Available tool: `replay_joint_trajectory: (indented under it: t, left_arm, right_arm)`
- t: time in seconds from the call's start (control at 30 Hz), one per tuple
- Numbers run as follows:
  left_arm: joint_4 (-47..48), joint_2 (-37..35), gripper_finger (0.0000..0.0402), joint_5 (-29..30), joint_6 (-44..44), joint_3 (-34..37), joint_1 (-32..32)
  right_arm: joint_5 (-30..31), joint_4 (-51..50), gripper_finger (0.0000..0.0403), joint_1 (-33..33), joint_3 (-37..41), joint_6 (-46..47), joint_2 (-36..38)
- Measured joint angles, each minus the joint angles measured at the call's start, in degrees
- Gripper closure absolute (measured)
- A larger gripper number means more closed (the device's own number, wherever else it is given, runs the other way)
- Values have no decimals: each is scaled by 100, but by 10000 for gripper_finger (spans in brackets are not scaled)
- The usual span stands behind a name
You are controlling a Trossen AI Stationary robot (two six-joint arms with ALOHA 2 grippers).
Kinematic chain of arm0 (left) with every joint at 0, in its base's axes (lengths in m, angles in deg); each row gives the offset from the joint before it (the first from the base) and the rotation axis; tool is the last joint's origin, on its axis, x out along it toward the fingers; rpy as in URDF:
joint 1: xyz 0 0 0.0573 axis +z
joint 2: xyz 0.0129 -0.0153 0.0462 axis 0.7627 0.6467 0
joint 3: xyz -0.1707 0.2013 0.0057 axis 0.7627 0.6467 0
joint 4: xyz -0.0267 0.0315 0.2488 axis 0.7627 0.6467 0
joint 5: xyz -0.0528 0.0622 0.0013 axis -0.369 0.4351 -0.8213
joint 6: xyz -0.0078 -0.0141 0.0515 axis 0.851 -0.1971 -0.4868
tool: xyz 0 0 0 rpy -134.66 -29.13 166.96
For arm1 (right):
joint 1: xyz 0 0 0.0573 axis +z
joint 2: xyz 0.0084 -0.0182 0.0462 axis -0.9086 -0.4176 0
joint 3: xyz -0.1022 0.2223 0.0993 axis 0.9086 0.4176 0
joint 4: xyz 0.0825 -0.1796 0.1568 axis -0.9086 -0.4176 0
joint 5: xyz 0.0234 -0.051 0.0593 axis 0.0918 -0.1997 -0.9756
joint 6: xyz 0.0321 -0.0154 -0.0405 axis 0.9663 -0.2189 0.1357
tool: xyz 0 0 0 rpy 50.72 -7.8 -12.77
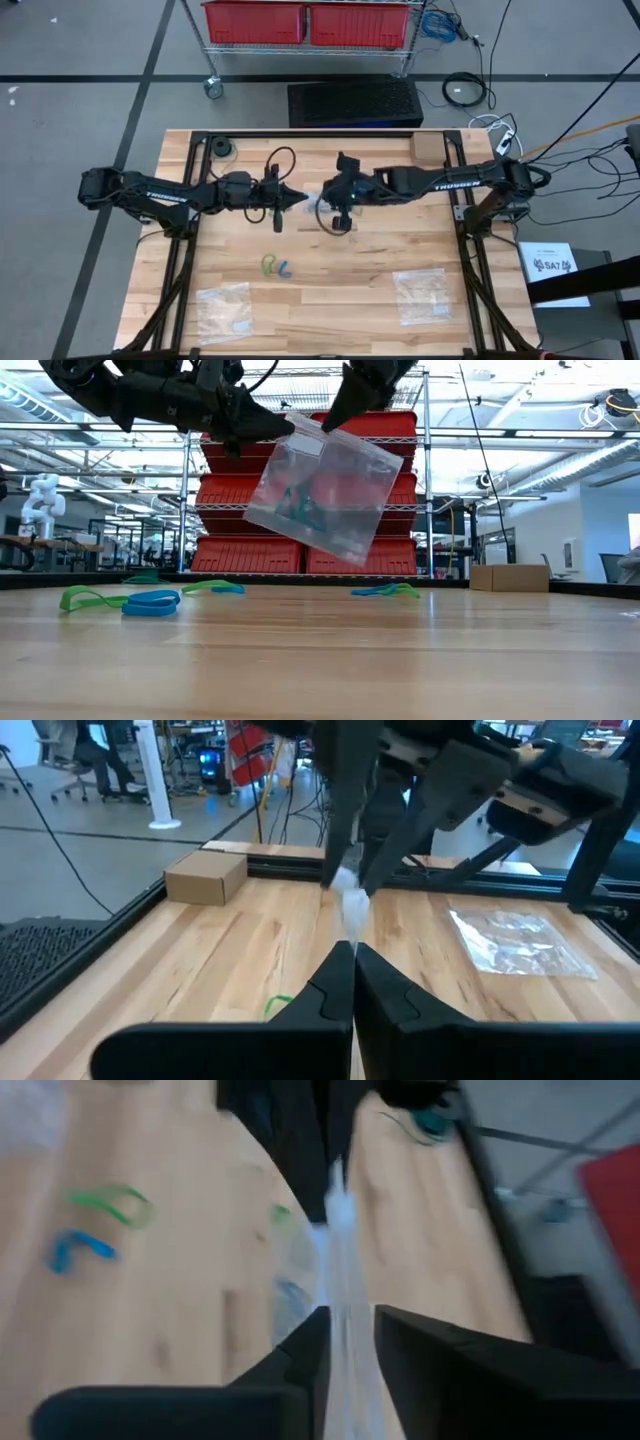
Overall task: Sort rubber bands
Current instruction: Close the top zip bag
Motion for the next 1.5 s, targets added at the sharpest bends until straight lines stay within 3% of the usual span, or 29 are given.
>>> replay_joint_trajectory:
  t: [0.2,0.43,0.8,1.13,1.5]
  left_arm:
    - [156,0,400,-11,-7,0,0]
    - [194,0,401,-12,-11,0,0]
    - [161,0,401,11,-11,2,0]
    - [91,0,401,49,-9,2,0]
    - [16,0,401,140,-9,4,0]
  right_arm:
    - [-1408,484,284,-487,0,283,0]
    - [-2258,793,262,-752,-1,235,-28]
    - [-2294,1042,275,-750,-2,200,-262]
    - [-2079,1003,393,-748,-2,65,-254]
    - [-1973,786,395,-748,-9,54,-240]
